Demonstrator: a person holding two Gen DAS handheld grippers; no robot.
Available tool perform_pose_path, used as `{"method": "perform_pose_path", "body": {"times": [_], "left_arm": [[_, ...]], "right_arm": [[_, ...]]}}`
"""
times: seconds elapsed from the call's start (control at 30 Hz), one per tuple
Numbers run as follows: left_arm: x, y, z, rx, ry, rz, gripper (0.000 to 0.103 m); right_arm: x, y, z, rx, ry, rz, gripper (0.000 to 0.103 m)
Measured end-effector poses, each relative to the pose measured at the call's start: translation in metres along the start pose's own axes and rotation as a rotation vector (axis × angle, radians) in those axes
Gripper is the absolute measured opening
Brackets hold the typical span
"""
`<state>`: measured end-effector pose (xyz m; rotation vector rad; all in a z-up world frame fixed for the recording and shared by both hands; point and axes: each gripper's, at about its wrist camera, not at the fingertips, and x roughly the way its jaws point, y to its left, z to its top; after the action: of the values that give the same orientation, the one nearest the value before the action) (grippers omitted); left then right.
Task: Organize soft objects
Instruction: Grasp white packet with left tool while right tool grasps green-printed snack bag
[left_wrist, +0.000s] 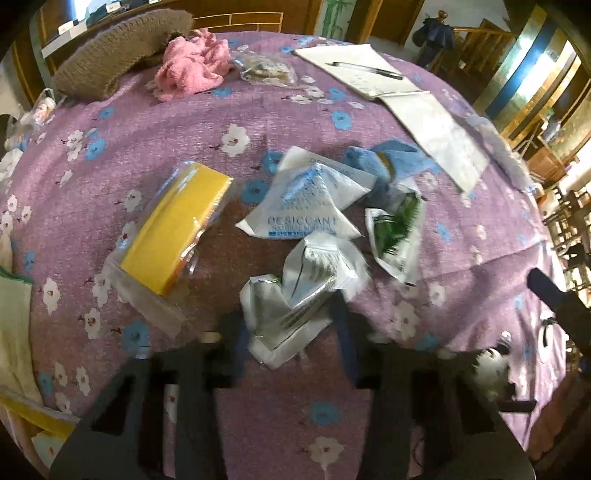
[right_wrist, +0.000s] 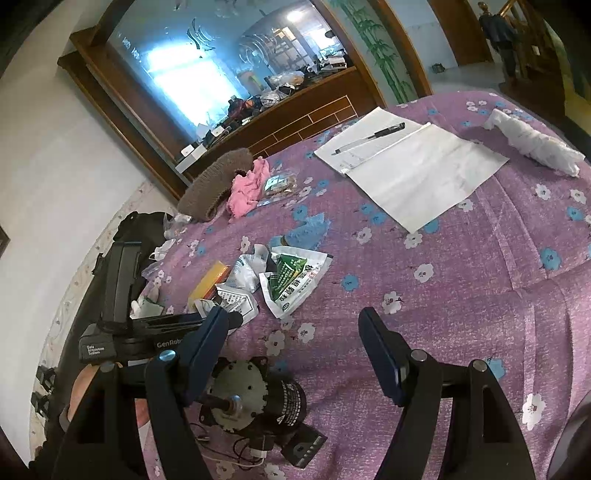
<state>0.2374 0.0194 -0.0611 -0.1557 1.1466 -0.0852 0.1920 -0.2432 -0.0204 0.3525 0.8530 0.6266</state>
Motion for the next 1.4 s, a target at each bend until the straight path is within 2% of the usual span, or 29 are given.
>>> {"method": "perform_pose_path", "body": {"times": [0.03, 0.23, 0.33, 0.47, 0.6, 0.67, 0.83, 0.87, 0.93, 0.97, 1.03, 1.1, 1.13, 1.23, 1.4], "left_arm": [[-0.003, 0.0, -0.001, -0.005, -0.003, -0.016, 0.015], [-0.033, 0.005, -0.026, -0.06, -0.029, -0.114, 0.014], [-0.052, 0.007, -0.045, -0.079, -0.047, -0.147, 0.014], [-0.086, 0.012, -0.076, -0.106, -0.095, -0.184, 0.014], [-0.113, 0.02, -0.11, -0.149, -0.144, -0.238, 0.014], [-0.121, 0.027, -0.126, -0.181, -0.158, -0.264, 0.014], [-0.133, 0.036, -0.148, -0.22, -0.187, -0.263, 0.014], [-0.133, 0.038, -0.15, -0.226, -0.185, -0.269, 0.014], [-0.132, 0.039, -0.15, -0.231, -0.184, -0.274, 0.014], [-0.133, 0.039, -0.153, -0.228, -0.187, -0.272, 0.014], [-0.133, 0.038, -0.153, -0.223, -0.187, -0.274, 0.014], [-0.133, 0.037, -0.153, -0.222, -0.186, -0.276, 0.014], [-0.134, 0.037, -0.154, -0.223, -0.185, -0.277, 0.014], [-0.133, 0.035, -0.156, -0.229, -0.185, -0.285, 0.014], [-0.137, 0.031, -0.162, -0.228, -0.181, -0.288, 0.014]], "right_arm": [[0.001, 0.0, 0.0, 0.002, 0.002, 0.003, 0.073], [0.007, -0.001, 0.003, -0.01, 0.037, 0.016, 0.073], [0.016, -0.005, 0.012, 0.044, 0.089, 0.052, 0.073], [0.043, -0.004, 0.031, 0.034, 0.154, 0.006, 0.073], [0.076, -0.014, 0.046, 0.104, 0.218, 0.007, 0.073], [0.09, -0.011, 0.051, 0.085, 0.235, -0.039, 0.073], [0.109, -0.006, 0.056, 0.054, 0.263, -0.101, 0.072], [0.114, -0.005, 0.055, 0.042, 0.279, -0.127, 0.069], [0.118, -0.002, 0.055, 0.003, 0.283, -0.193, 0.05], [0.118, -0.002, 0.055, -0.004, 0.283, -0.202, 0.048], [0.118, -0.001, 0.053, 0.007, 0.301, -0.158, 0.024], [0.116, 0.004, 0.05, -0.027, 0.3, -0.178, 0.018], [0.115, 0.007, 0.05, -0.041, 0.298, -0.178, 0.013], [0.109, 0.009, 0.049, -0.054, 0.28, -0.16, 0.006], [0.086, 0.008, 0.05, -0.047, 0.217, -0.128, 0.004]]}}
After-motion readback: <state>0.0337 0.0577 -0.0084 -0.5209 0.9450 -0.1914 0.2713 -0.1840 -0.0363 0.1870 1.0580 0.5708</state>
